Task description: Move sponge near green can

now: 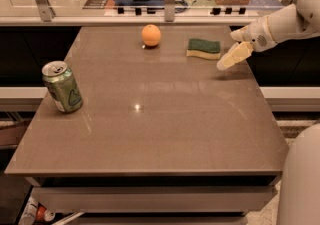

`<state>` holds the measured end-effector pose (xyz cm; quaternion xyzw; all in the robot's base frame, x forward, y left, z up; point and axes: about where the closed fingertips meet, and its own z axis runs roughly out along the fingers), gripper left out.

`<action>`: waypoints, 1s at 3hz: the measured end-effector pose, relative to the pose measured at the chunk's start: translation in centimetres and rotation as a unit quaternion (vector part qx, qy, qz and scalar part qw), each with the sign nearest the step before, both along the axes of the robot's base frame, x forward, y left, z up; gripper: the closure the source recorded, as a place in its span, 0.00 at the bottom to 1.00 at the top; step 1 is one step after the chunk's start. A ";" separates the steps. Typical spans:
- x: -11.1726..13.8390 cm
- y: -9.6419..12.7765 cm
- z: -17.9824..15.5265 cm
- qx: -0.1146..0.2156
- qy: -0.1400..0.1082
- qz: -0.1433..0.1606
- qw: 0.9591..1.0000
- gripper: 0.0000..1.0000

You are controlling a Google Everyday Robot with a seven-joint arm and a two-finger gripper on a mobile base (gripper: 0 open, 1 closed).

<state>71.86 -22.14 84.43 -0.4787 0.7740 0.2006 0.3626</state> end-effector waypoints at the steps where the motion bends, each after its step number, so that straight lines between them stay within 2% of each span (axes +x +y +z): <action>1: 0.7 1.1 -0.5 0.007 -0.006 0.008 1.000 0.00; 3: 2.6 2.7 -1.4 0.030 -0.007 0.019 0.999 0.00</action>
Offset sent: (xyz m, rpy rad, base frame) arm 0.0249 0.0191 -0.0107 0.0434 -0.0243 0.0231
